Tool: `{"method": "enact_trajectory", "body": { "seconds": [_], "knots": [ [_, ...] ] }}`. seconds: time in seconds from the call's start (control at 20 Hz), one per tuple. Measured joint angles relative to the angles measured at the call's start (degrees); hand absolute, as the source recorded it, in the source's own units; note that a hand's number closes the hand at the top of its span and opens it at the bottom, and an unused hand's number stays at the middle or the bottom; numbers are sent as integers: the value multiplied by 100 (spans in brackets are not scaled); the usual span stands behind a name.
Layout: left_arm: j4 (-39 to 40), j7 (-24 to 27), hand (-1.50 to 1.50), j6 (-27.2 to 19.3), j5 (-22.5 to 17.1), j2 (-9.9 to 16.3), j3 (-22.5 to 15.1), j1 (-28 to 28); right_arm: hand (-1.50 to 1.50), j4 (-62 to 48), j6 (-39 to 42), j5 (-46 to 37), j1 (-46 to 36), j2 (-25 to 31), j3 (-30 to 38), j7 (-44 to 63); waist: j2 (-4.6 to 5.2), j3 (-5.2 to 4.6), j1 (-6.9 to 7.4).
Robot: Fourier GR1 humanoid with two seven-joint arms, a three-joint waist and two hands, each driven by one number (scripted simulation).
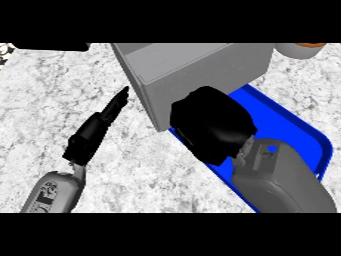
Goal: Pick the cupcake from the tray and place it in the cardboard box
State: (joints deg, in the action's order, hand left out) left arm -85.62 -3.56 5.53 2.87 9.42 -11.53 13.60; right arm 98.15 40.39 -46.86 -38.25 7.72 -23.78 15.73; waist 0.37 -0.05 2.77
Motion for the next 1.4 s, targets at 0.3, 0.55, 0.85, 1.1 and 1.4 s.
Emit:
{"method": "enact_trajectory", "body": {
  "seconds": [0.3, 0.55, 0.85, 1.1, 1.4],
  "knots": [
    [-69, -82, 0, -23, -4, 26, 140, -62, 150, -60, 835, 941, -1322, -389, 1130, 161, -42, 1, -178],
    [-154, -138, 0, 70, -77, 97, 257, -107, 150, -219, 964, 1574, -2298, -618, 2069, 777, -58, 0, -228],
    [-106, -95, 0, 41, 30, 11, 262, -126, 150, -678, 856, 1864, -3016, -587, 2757, 1334, -51, 0, -252],
    [-196, -111, 0, 32, 140, -89, 148, -194, 150, -1748, 337, 1516, -3647, -383, 2855, 1130, -28, 1, -196],
    [-347, -142, 0, 16, 221, -151, 107, -330, 150, -2900, -362, 1183, -4087, -307, 2869, 702, -16, -1, -162]
  ]
}}
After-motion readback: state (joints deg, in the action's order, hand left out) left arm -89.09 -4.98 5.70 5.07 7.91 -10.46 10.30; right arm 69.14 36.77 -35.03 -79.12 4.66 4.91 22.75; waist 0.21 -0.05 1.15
